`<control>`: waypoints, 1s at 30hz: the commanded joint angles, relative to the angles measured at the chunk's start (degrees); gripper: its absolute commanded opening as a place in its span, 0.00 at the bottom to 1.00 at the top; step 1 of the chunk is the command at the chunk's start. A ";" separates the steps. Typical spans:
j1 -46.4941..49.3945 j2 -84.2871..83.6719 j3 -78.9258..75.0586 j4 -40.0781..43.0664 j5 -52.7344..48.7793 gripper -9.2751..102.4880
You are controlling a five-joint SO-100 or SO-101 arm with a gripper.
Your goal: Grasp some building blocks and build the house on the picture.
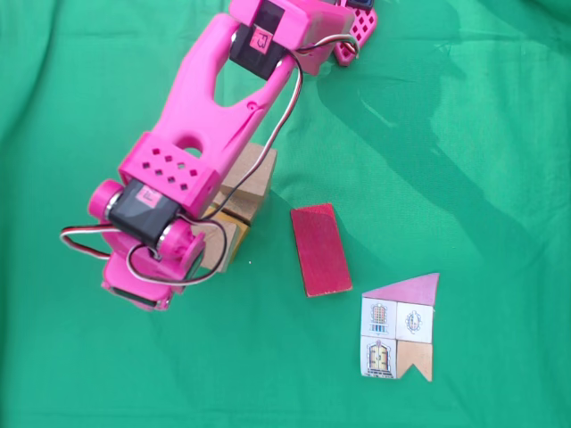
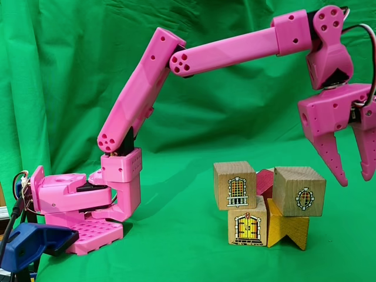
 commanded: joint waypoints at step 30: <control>0.18 11.07 -3.52 3.96 -0.09 0.17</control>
